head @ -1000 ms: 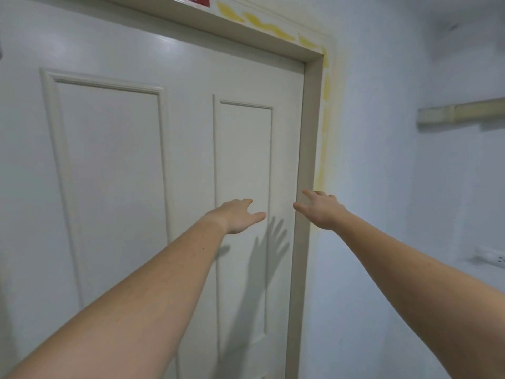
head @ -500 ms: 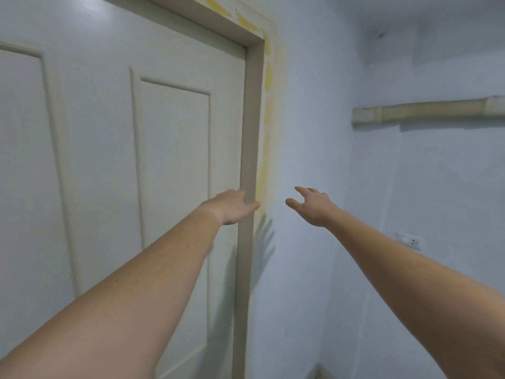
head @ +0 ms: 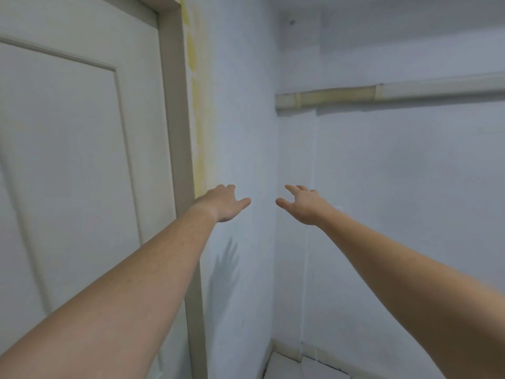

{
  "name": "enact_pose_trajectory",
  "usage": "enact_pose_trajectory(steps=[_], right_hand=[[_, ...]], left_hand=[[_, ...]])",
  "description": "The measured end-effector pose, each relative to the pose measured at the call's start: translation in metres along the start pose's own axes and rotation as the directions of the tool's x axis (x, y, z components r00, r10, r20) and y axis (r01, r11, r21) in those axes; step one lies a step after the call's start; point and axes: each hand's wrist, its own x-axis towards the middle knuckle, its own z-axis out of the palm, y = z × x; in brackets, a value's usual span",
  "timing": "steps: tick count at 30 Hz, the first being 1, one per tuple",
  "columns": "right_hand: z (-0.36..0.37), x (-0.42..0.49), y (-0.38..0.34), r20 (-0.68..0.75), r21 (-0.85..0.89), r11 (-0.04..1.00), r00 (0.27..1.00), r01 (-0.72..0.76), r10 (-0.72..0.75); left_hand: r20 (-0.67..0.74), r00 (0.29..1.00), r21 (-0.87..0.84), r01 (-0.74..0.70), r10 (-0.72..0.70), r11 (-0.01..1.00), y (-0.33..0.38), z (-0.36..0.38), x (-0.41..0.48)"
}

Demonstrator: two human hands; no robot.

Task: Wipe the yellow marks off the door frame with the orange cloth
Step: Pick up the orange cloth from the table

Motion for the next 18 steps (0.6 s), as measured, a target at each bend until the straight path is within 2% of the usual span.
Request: enact_pose_trajectory(steps=[10,18], right_hand=[[-0.013,-0.056,0.038,-0.089,-0.049,0.973,0.972,-0.224,0.219],[-0.024,-0.123,0.083,-0.155,-0.087,0.913,0.911,-0.398,0.382]], left_hand=[[0.048,0.987,-0.043,-0.149,0.151,0.988,0.035,0.037,0.012],[0.103,0.946,-0.066,-0.300,0.306,0.952,0.089,0.072,-0.007]])
